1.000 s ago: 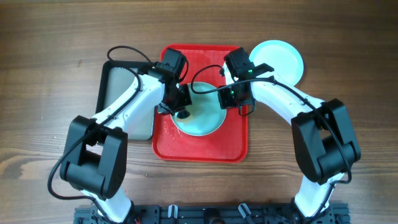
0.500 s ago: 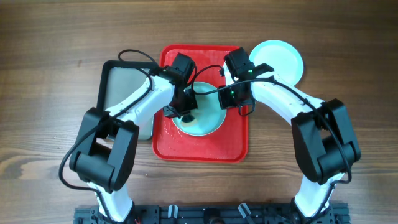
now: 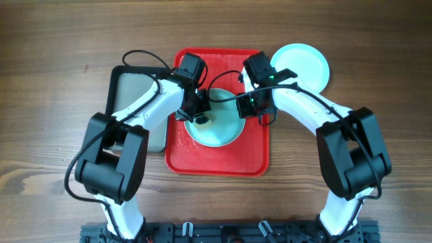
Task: Clean dirty plates on tray and stack at the side
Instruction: 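Keep scrubbing the plate's inner surface with the sponge, right gripper holding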
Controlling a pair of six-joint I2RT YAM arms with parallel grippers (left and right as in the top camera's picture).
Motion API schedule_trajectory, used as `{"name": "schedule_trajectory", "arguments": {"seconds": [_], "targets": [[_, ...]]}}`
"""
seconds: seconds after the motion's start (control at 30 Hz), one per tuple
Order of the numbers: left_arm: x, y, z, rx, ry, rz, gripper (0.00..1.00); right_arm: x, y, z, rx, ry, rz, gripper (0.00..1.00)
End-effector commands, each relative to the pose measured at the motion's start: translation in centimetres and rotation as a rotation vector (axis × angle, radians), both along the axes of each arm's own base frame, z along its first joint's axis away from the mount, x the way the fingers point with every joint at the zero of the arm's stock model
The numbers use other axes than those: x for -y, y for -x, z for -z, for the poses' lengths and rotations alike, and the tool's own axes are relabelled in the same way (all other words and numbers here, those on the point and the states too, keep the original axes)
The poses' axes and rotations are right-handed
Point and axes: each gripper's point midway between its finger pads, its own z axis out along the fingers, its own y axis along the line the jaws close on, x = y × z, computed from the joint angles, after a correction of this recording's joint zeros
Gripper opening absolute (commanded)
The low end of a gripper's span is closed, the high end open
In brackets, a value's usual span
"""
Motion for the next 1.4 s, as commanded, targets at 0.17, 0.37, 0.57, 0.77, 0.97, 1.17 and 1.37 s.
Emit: {"name": "schedule_trajectory", "arguments": {"seconds": [0.17,0.37,0.57,0.77,0.97,1.17,1.37], "targets": [[4.0,-1.0,-0.2,0.062,0.193,0.184,0.06,-0.7,0.3,-0.1,0.009,-0.023,-0.048,0.04],[5.0,-0.6,-0.4,0.066,0.205,0.22,0.11,-1.3,0.4,-0.3,0.006,-0.058,-0.072,0.04],[6.9,0.7,-0.3,0.074,0.2,0.321,0.1,-1.3,0.4,-0.2,0.005,-0.057,-0.072,0.04],[8.0,3.1,0.0,0.017,0.183,0.37,0.07,-1.3,0.4,-0.2,0.005,-0.057,-0.071,0.04],[6.9,6.0,0.5,-0.104,0.14,0.372,0.04,-1.2,0.4,-0.3,0.007,-0.057,-0.071,0.04],[6.3,7.3,-0.4,-0.148,0.154,0.41,0.04,-1.2,0.4,-0.3,0.006,-0.057,-0.071,0.04],[3.1,3.7,-5.1,0.017,0.136,0.319,0.04,-1.2,0.4,-0.2,0.006,-0.056,-0.07,0.04]]}}
